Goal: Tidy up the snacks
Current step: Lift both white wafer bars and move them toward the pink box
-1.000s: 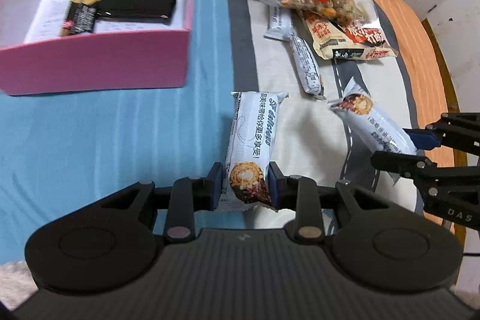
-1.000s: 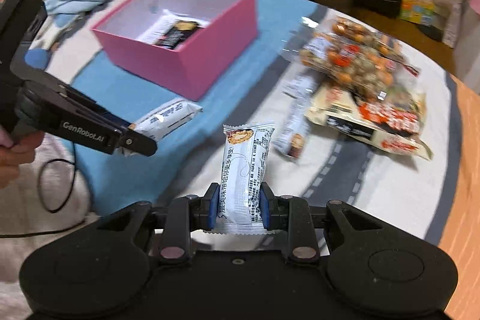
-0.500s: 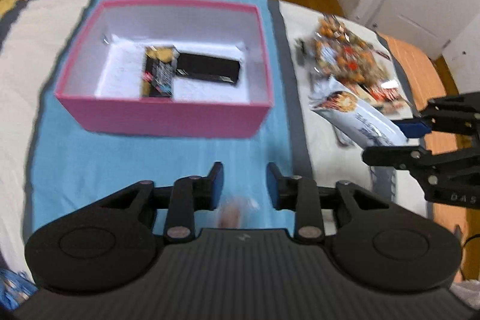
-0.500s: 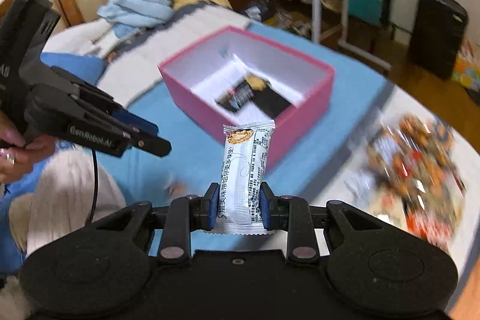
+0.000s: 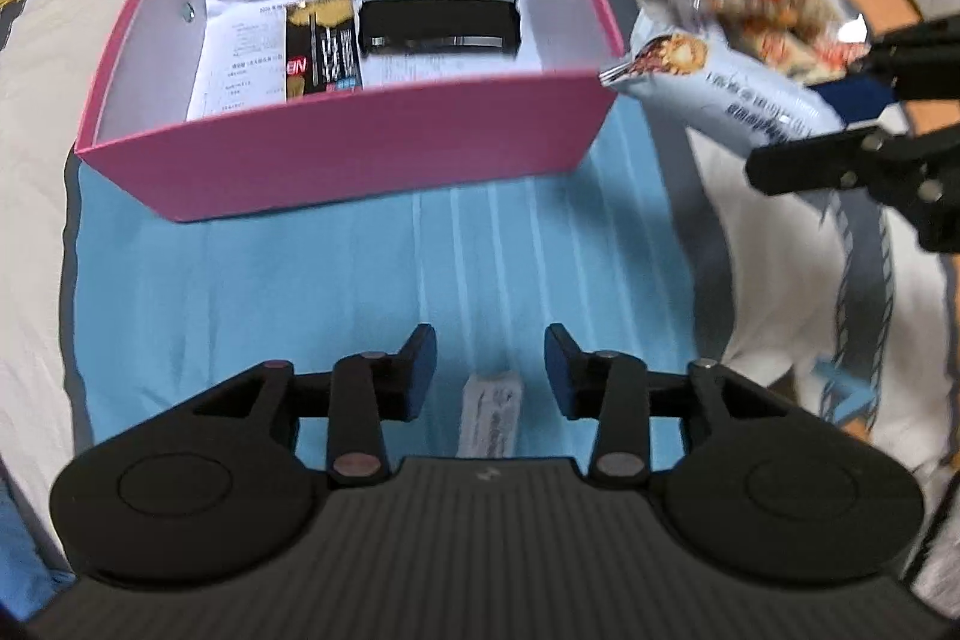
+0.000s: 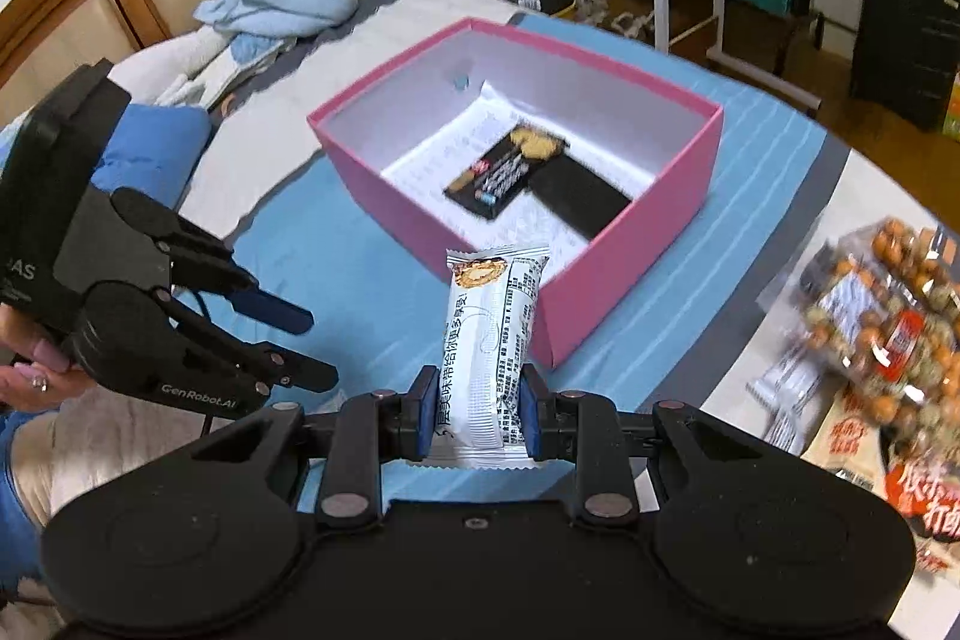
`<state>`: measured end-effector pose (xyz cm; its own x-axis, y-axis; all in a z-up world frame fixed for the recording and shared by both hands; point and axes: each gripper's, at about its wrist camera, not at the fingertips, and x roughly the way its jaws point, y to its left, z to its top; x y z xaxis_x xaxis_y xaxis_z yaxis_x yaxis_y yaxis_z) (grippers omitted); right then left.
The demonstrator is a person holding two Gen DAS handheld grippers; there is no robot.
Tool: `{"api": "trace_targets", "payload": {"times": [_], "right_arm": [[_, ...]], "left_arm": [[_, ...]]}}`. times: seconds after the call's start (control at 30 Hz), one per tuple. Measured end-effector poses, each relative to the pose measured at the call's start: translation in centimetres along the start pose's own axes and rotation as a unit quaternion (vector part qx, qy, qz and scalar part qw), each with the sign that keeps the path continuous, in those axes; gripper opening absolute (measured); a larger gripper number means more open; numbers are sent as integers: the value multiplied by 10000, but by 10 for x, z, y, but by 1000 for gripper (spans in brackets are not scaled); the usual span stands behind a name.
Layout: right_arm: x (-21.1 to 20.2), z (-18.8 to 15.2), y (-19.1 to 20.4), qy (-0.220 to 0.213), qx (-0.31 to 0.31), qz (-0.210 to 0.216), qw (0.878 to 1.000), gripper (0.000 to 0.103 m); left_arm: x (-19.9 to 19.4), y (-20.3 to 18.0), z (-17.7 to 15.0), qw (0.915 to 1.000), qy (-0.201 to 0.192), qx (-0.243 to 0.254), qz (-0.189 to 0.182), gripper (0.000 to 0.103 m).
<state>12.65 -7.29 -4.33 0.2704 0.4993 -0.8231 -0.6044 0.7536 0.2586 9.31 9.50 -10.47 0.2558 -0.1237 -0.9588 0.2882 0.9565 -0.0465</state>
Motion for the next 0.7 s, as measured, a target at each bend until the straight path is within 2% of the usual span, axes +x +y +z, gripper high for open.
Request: {"api": "trace_targets", "payload": {"times": [0.1, 0.37, 0.5, 0.7], "right_arm": [[4, -6, 3, 99, -3, 40, 9999, 32], [15, -12, 14, 337, -104, 173, 9992, 31], [19, -14, 16, 399, -98, 181, 9990, 31], [22, -14, 17, 451, -123, 168, 9988, 32]], "left_arm": [[6, -2, -6, 9996, 190, 183, 100, 43], [32, -6, -17, 9970, 631, 438, 20, 51], [46, -3, -14, 9957, 789, 415, -233, 52], [67, -2, -18, 9933, 1022, 509, -197, 52]]}}
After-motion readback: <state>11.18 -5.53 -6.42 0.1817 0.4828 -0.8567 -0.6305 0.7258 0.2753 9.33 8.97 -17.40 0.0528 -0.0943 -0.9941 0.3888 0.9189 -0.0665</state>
